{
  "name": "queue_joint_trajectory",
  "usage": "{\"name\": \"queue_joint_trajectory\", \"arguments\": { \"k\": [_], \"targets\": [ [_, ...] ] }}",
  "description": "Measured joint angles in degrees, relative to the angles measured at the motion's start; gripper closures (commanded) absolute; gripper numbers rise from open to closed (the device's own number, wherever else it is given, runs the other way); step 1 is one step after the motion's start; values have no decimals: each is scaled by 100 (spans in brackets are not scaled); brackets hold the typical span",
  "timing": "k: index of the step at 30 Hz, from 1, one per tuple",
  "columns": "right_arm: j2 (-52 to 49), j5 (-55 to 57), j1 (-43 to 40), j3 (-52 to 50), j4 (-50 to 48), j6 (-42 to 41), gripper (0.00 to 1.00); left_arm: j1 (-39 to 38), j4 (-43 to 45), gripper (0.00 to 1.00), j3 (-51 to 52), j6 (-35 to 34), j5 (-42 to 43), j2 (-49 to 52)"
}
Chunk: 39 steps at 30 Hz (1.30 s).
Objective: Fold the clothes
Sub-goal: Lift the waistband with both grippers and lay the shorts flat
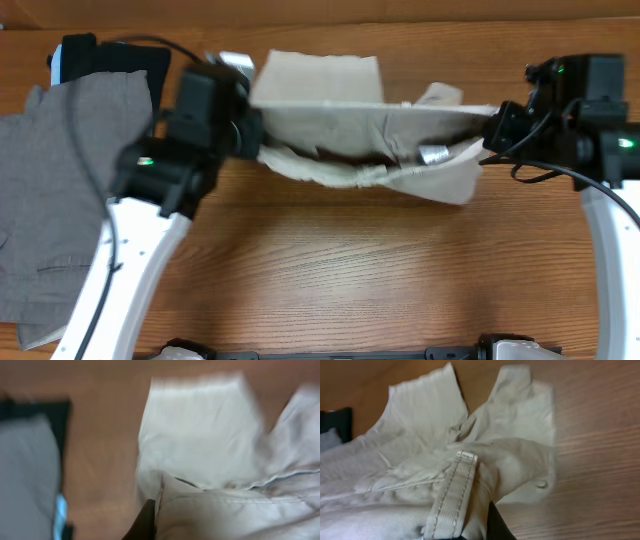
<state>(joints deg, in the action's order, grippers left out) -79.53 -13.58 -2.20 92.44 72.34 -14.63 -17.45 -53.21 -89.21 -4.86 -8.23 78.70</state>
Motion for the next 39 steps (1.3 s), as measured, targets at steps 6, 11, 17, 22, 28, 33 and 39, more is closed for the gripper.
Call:
{"name": "queue_joint_trajectory", "arguments": {
  "k": [6, 11, 17, 22, 28, 33, 39],
  "targets": [
    [15, -63, -44, 1563, 723, 140, 96, 72, -22, 95, -1384, 498, 90, -4],
    [44, -52, -140, 2940, 1517, 293, 96, 72, 44, 92, -2061, 765, 109, -4],
    [127, -52, -149, 4424, 2389, 431, 96, 72, -221, 96, -3008, 953, 122, -42],
    [507, -116, -149, 5016, 2450, 463, 96, 72, -693, 96, -3571, 1045, 205, -313],
    [1088, -284, -149, 5206, 2476, 483, 96, 72, -1272, 96, -3748, 1058, 313, -839],
    [1226, -420, -149, 5023, 2487, 483, 96, 72, -2044, 96, -3803, 769, 260, -885],
    [1049, -398, -149, 3871, 2511, 476, 96, 72, -2782, 96, -3816, 348, 131, -188]
  ]
}}
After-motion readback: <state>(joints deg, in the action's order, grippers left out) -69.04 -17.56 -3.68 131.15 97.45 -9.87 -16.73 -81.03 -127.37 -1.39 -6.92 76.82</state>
